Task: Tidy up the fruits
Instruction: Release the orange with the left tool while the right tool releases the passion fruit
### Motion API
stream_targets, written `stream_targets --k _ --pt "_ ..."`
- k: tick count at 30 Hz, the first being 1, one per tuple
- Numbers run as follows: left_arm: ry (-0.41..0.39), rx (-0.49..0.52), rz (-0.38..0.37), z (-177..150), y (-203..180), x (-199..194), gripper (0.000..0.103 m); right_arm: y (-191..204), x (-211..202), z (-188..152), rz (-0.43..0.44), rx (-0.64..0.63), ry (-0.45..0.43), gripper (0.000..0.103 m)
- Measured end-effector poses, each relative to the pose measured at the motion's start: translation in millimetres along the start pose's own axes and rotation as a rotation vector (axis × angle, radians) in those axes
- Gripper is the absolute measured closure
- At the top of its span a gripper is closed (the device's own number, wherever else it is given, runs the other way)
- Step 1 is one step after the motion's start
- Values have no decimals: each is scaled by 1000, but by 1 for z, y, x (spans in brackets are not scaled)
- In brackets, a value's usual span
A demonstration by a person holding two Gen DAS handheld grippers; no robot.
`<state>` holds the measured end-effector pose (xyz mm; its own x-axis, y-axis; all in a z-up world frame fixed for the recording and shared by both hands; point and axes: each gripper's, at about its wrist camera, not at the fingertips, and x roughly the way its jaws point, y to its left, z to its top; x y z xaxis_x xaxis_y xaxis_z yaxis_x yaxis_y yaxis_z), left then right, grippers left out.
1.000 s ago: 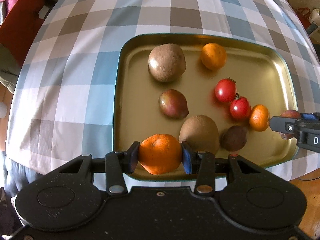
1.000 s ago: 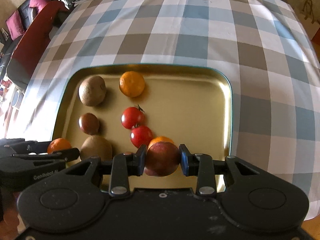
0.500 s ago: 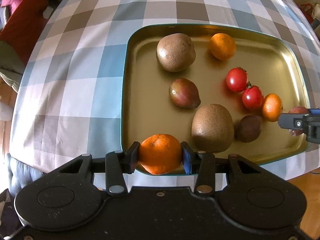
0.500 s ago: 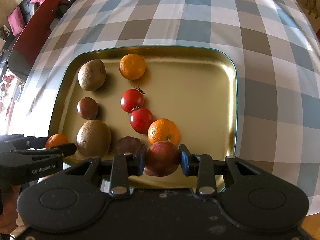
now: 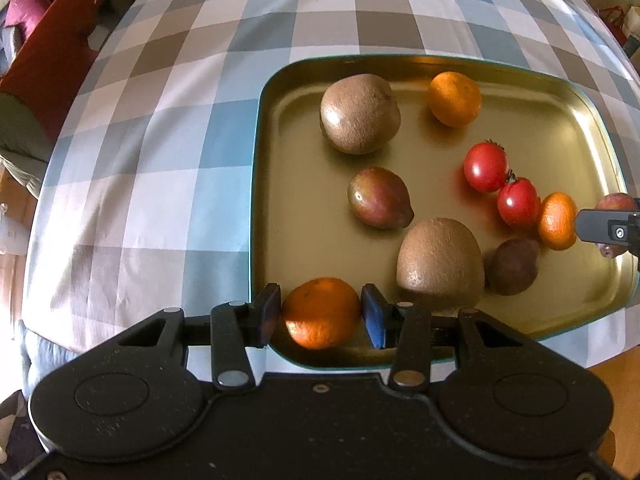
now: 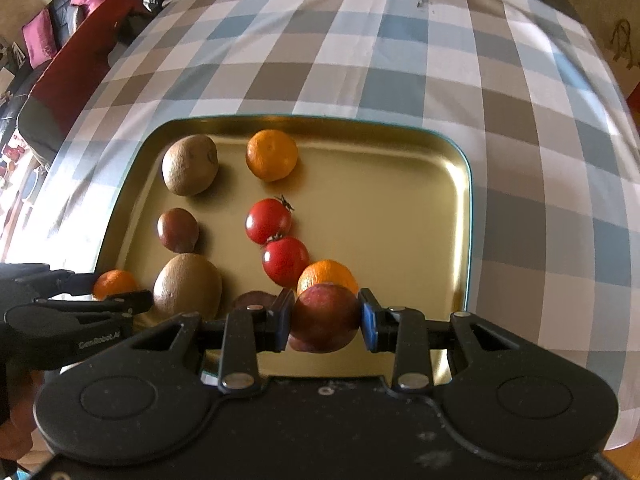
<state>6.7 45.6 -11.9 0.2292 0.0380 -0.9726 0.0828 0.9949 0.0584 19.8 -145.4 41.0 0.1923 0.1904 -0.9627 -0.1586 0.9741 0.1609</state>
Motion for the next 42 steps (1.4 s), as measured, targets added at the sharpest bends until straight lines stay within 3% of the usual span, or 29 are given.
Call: stream_targets --k 6,14,31,42 --pt "-43 2 21 0 0 -4 49 1 -2 1 3 -8 -23 68" --pt "-42 -3 18 1 0 -4 48 -2 -2 6 -11 8 -63 68" --pt "-54 -21 11 2 1 -8 48 -8 8 17 -3 46 -53 67" --pt "-103 -40 9 0 1 -21 48 -14 -14 16 -45 70 -169 67"
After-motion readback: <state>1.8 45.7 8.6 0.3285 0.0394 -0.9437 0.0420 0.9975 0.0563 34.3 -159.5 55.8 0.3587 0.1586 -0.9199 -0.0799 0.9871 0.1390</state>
